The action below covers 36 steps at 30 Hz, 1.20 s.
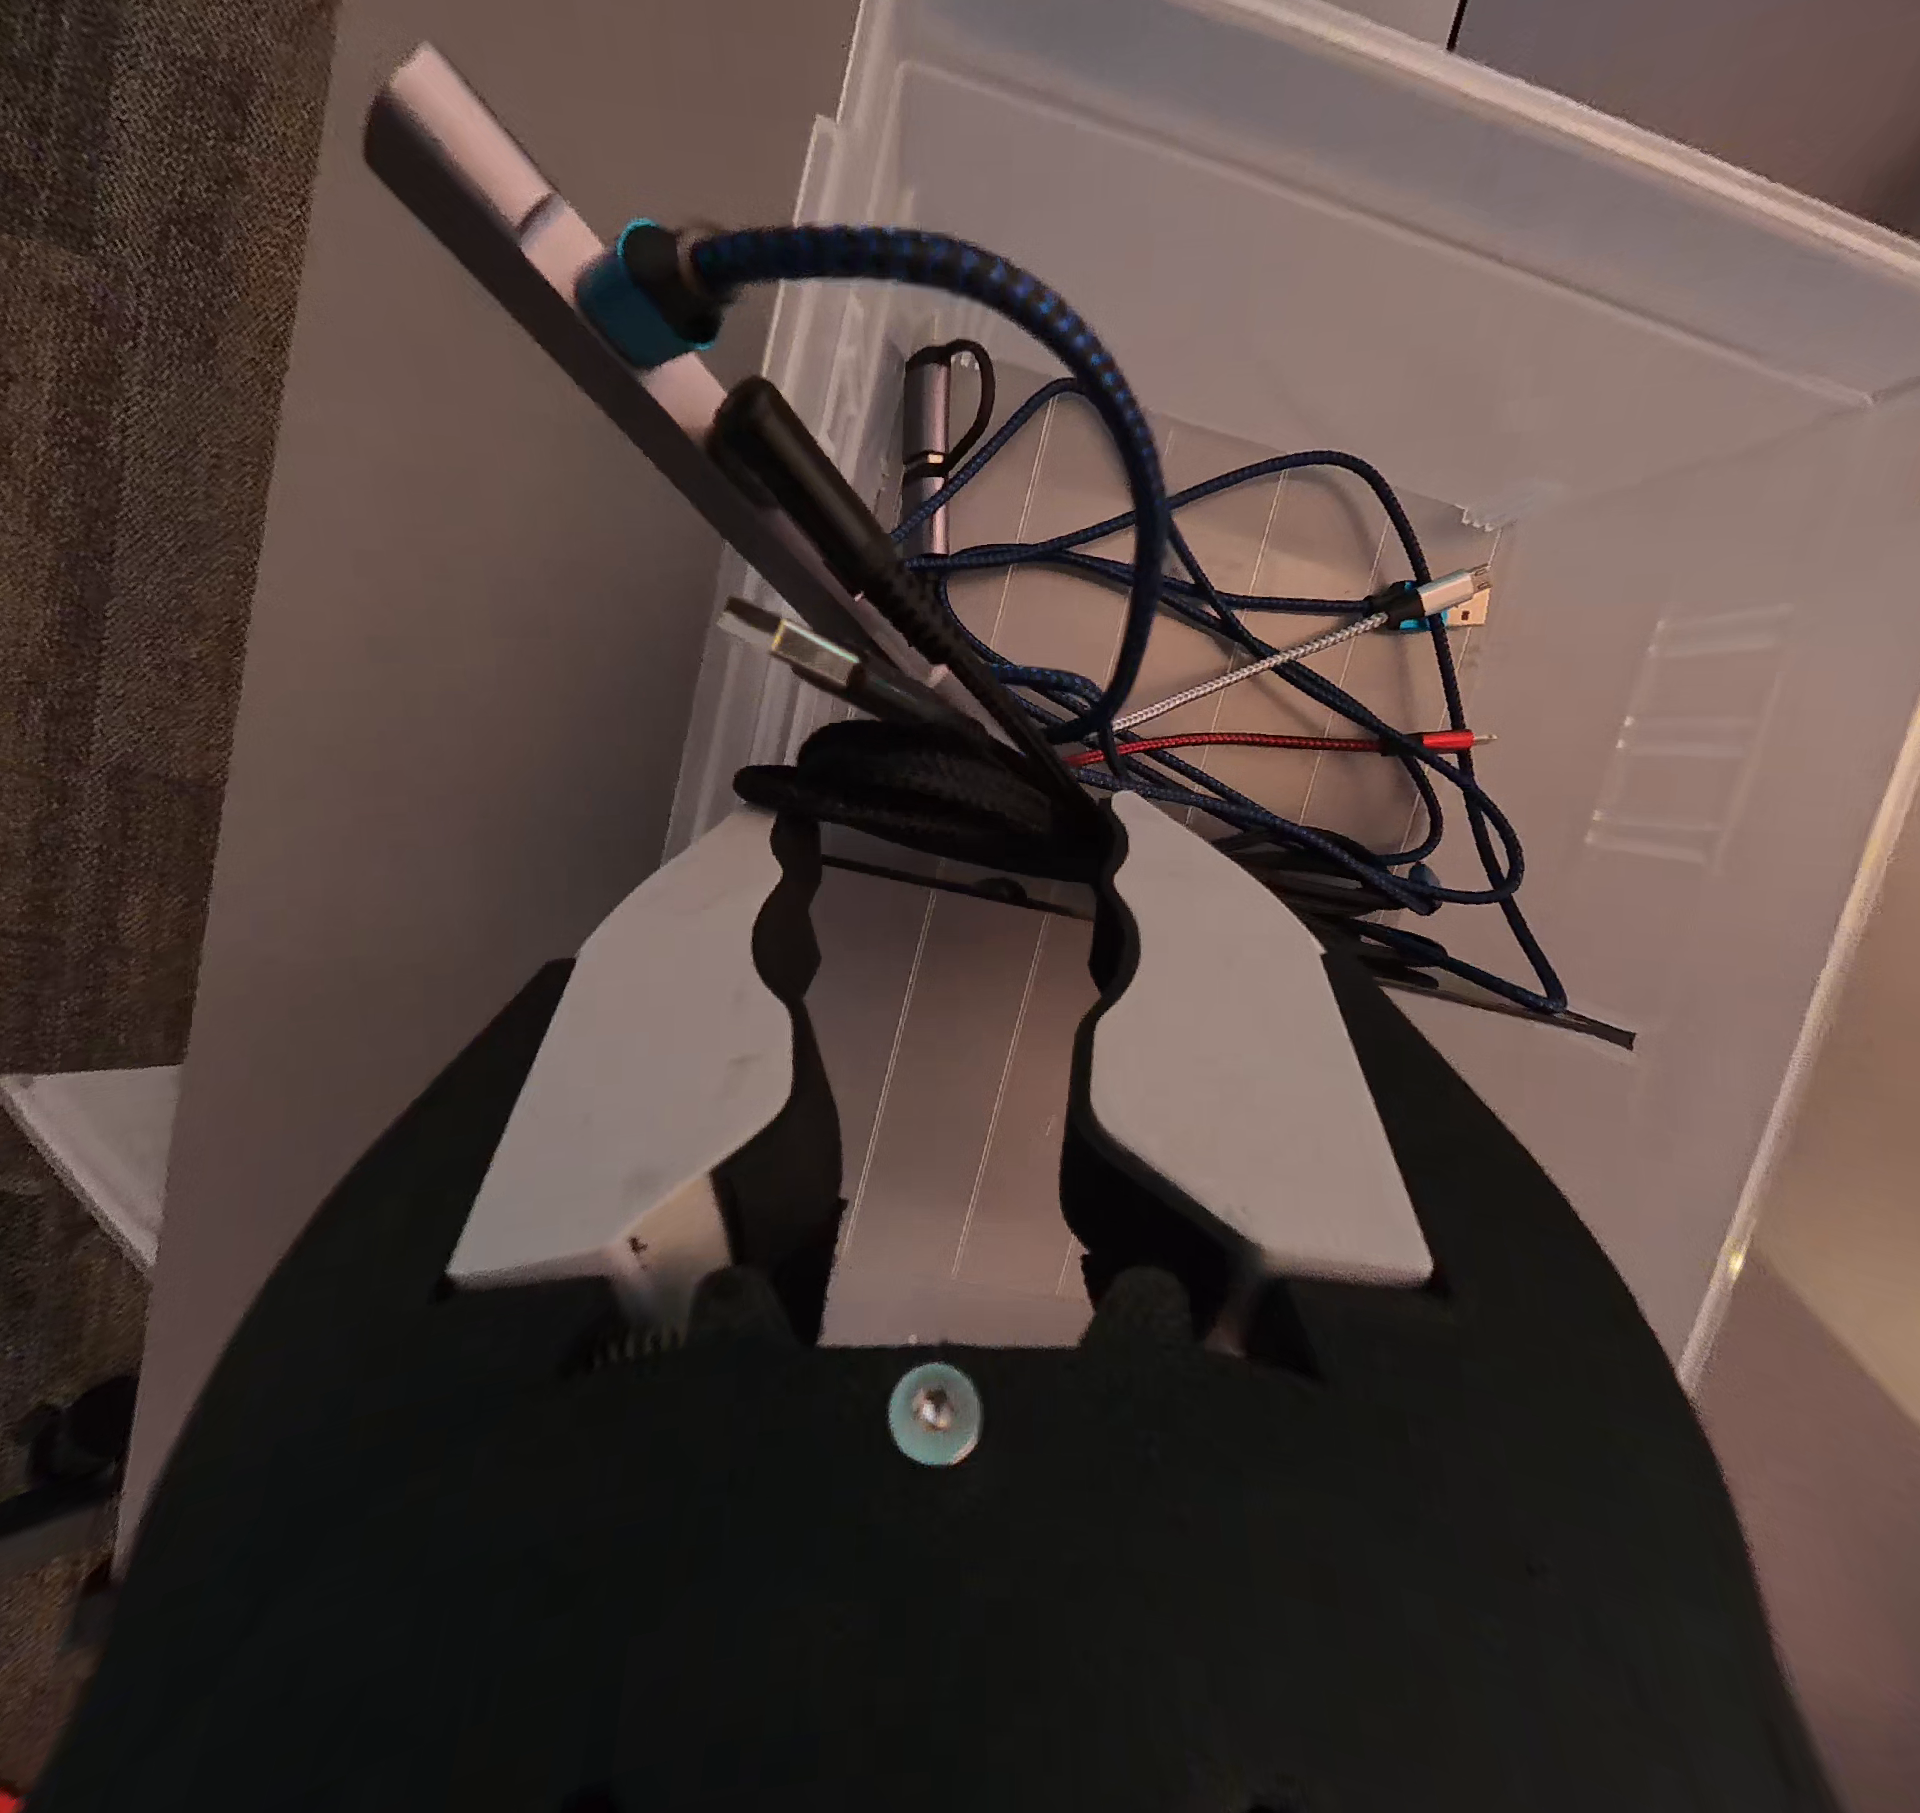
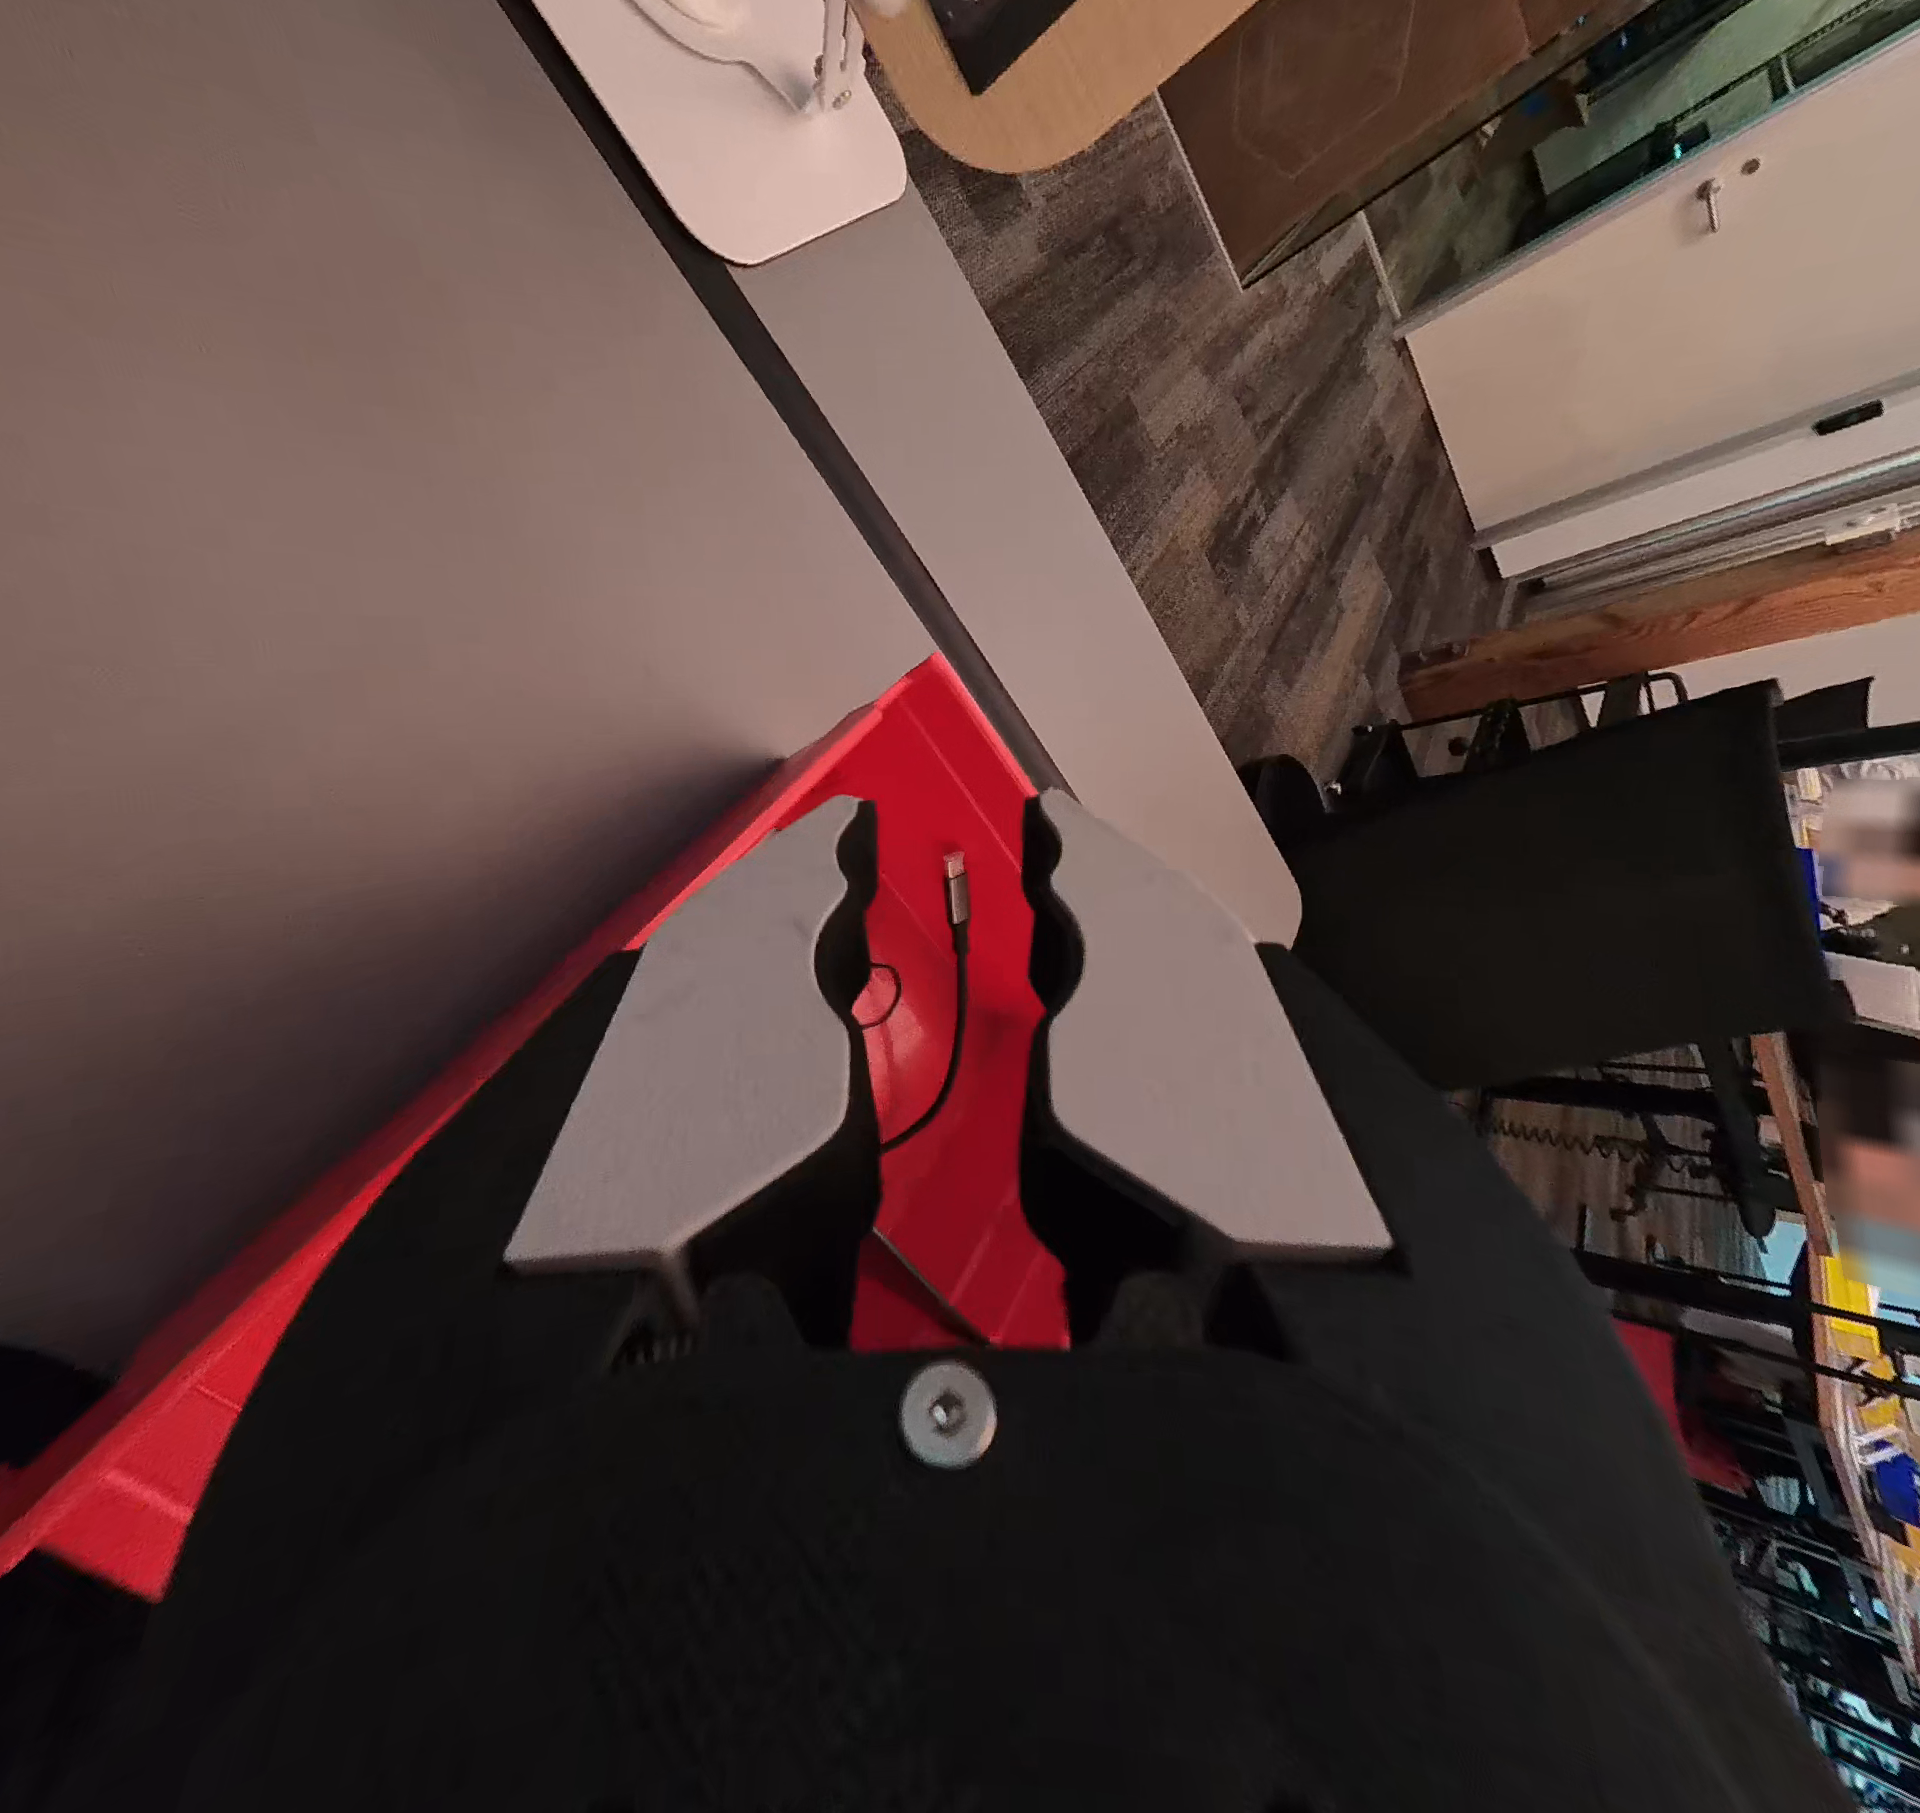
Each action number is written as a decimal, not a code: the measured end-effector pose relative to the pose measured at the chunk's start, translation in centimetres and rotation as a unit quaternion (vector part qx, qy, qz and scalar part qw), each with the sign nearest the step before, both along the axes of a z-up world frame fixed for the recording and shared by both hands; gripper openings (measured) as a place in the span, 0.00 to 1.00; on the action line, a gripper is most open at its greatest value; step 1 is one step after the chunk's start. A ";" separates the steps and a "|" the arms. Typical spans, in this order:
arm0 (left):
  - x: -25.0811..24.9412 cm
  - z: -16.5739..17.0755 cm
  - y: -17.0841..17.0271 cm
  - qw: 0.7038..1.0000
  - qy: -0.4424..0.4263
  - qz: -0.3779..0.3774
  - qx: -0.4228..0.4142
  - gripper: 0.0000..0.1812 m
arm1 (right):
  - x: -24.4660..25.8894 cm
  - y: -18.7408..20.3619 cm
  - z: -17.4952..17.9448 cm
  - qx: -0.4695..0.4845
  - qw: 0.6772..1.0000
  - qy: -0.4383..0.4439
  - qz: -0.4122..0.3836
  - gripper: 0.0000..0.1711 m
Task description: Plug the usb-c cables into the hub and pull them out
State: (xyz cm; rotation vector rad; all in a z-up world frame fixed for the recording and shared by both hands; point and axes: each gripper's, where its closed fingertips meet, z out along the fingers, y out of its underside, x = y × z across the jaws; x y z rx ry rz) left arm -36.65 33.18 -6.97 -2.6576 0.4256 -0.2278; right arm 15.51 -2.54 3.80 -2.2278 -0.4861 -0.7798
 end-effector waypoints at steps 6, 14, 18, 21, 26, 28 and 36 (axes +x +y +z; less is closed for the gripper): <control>0.8 1.9 0.2 0.999 -0.003 -0.025 0.044 0.25 | -0.2 0.0 0.3 0.005 1.000 -0.002 0.002 0.16; 2.0 6.0 -0.1 0.990 -0.020 -0.056 0.130 0.21 | -0.3 0.0 0.2 0.001 1.000 -0.005 0.004 0.15; 2.9 9.6 -0.5 0.975 -0.034 -0.071 0.209 0.20 | -0.3 0.0 0.2 0.001 1.000 -0.005 0.005 0.15; 3.4 12.2 -1.2 0.961 -0.049 -0.080 0.259 0.19 | -0.3 0.0 0.2 0.001 1.000 -0.006 0.005 0.15; 4.4 16.5 -3.2 0.932 -0.080 -0.104 0.337 0.18 | -0.6 0.3 0.1 -0.001 1.000 -0.009 0.009 0.15; 5.0 18.0 -4.3 0.920 -0.093 -0.119 0.362 0.18 | -0.8 0.4 0.0 -0.004 1.000 -0.011 0.010 0.15; 8.0 23.6 -10.2 0.857 -0.153 -0.191 0.453 0.17 | -2.3 1.5 -0.3 -0.010 0.999 -0.021 0.029 0.15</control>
